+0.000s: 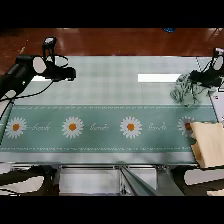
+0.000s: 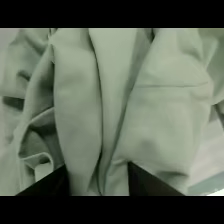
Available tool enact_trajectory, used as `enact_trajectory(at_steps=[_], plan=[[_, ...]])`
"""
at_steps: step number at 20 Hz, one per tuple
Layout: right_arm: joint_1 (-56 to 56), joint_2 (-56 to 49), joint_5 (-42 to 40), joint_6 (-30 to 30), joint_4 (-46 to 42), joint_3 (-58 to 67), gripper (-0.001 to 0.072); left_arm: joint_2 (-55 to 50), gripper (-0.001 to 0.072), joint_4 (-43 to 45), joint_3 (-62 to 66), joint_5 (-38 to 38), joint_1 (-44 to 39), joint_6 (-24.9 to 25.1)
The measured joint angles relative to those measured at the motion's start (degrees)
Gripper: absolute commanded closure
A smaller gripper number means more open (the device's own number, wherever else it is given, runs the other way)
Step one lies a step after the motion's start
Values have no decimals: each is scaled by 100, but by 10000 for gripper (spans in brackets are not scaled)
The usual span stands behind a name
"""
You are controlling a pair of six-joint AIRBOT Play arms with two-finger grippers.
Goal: Fold the shirts.
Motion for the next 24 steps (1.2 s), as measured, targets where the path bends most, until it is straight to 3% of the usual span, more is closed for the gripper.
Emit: enact_trajectory(at_steps=[1,2,3,8,12,18,24], plan=[[-46,-157,70,-42,131,0,321,7,198,9,2,-2,4,48],[-66,-306,155,-94,262,7,452,48,198,13,4,-28,13,90],[-66,-417,251,-184,326,11,692,116,198,13,7,-111,24,122],[90,-278,752,-798,1049,96,686,953,198,48,-33,-881,94,551],[291,706,780,-1279,1333,667,686,2179,198,-52,-885,-1364,105,455],[636,2035,673,-1635,2076,1963,686,4245,198,-658,-3147,-1521,107,313],[1510,2599,654,-1825,2387,3355,686,5125,198,-826,-3810,-1384,107,15]])
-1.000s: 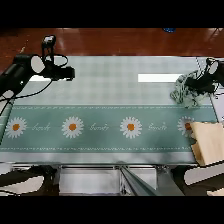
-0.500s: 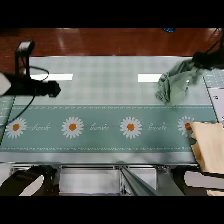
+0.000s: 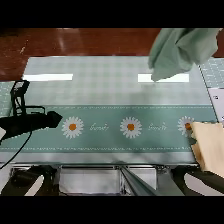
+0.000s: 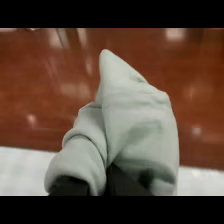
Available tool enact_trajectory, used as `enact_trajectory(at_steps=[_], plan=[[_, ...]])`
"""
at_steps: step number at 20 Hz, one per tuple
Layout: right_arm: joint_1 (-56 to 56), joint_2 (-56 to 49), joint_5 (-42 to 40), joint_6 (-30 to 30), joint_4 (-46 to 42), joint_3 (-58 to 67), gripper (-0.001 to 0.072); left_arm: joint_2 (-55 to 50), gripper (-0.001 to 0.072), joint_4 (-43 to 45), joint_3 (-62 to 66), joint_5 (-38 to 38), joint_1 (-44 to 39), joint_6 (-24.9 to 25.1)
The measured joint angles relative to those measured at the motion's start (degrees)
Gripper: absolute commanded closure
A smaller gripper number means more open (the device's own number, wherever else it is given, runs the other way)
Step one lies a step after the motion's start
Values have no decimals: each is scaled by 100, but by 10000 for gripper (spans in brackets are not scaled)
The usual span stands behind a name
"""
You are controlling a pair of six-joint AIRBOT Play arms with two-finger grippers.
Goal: Fold the shirts.
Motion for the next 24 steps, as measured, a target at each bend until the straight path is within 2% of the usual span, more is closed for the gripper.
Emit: enact_trajectory(at_steps=[5,9,13,16,17,18,19,22,24], plan=[[850,151,544,-103,87,168,685,131,198,46,4,315,85,-203],[1847,118,988,-151,103,-894,685,155,199,149,345,481,457,-249],[2940,-271,402,15,269,-2328,685,160,198,160,535,389,654,-269],[3676,-979,-201,50,713,-2964,682,140,199,57,577,216,699,-282],[3866,-1231,-332,50,850,-3067,556,116,198,4,577,118,704,-280],[4044,-1506,-529,50,1027,-3147,349,87,198,-52,584,59,710,-282],[4170,-1731,-675,48,1224,-3202,303,55,198,-114,586,-26,713,-282],[4253,-2164,-942,-4,1742,-3235,303,-48,198,-238,588,-157,719,-240],[3923,-2109,-761,-68,1853,-3121,304,-94,198,-181,588,-249,732,-129]])
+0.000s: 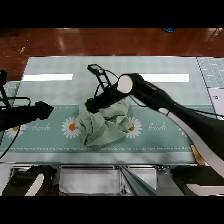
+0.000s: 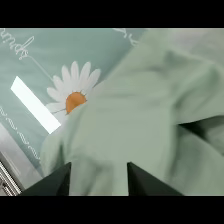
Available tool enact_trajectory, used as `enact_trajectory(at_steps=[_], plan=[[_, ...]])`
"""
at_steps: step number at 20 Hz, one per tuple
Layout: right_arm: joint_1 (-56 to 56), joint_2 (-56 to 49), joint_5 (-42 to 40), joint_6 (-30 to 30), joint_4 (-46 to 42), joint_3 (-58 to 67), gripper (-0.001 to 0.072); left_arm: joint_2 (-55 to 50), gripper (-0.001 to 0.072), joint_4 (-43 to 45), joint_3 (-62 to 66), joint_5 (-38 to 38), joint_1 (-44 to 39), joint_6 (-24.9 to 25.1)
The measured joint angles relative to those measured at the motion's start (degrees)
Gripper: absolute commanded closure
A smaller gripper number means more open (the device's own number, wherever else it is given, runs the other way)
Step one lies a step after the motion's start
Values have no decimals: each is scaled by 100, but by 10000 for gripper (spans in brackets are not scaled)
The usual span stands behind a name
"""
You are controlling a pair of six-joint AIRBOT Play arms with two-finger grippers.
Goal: Fold the shirts.
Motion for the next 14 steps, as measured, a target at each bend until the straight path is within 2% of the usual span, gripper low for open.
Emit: enact_trajectory(at_steps=[3,5,10,14], plan=[[-1014,605,503,-28,-315,55,304,-35,198,247,-2,-175,166,39],[-1843,1163,706,129,-767,-197,305,-87,198,46,-125,-363,319,61],[-3611,2518,702,358,-1080,-2013,309,-507,199,-1853,-1342,-638,170,890],[-4319,3283,544,164,-769,-3534,309,-946,198,-2533,-2085,-313,-223,1311]])
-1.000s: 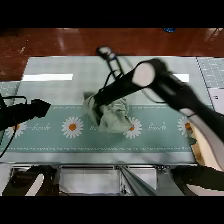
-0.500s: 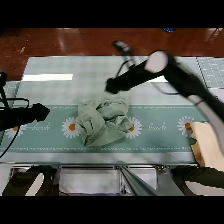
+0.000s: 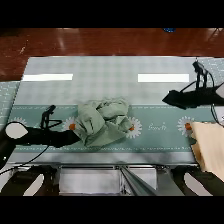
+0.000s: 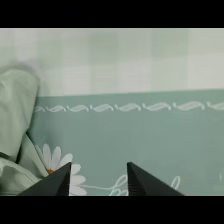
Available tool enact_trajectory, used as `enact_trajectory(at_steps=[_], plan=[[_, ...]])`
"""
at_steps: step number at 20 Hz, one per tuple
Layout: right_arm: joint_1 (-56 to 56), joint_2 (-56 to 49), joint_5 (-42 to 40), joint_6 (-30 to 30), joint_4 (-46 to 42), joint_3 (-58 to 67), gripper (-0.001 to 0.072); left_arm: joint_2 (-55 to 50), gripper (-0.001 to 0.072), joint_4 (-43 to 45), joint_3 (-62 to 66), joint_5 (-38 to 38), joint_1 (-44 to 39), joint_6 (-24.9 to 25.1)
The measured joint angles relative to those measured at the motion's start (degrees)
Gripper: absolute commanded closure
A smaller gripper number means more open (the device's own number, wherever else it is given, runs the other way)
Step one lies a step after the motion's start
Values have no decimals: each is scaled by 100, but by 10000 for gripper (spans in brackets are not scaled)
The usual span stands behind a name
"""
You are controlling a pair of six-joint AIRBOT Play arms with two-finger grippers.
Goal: Fold the shirts.
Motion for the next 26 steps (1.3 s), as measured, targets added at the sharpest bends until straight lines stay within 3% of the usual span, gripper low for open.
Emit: enact_trajectory(at_steps=[7,8,9,13,23,24,26], plan=[[-264,85,-474,-535,1309,-1316,310,-1185,210,-452,-181,1362,-1115,190],[-247,-15,-538,-651,1596,-1366,310,-1362,467,-553,-131,1523,-1231,195],[-201,-136,-625,-756,1860,-1399,310,-1528,677,-527,-85,1674,-1316,208],[302,-909,-955,-1064,2557,-1220,310,-1974,689,-573,149,1910,-1469,280],[1589,-3432,-1082,-1198,3021,802,310,-2138,689,-549,282,1860,-1467,374],[1652,-3602,-1043,-1191,3062,984,340,-2140,689,-546,284,1847,-1467,374],[1744,-3906,-968,-1185,3053,1300,691,-2133,689,-540,286,1792,-1467,374]])
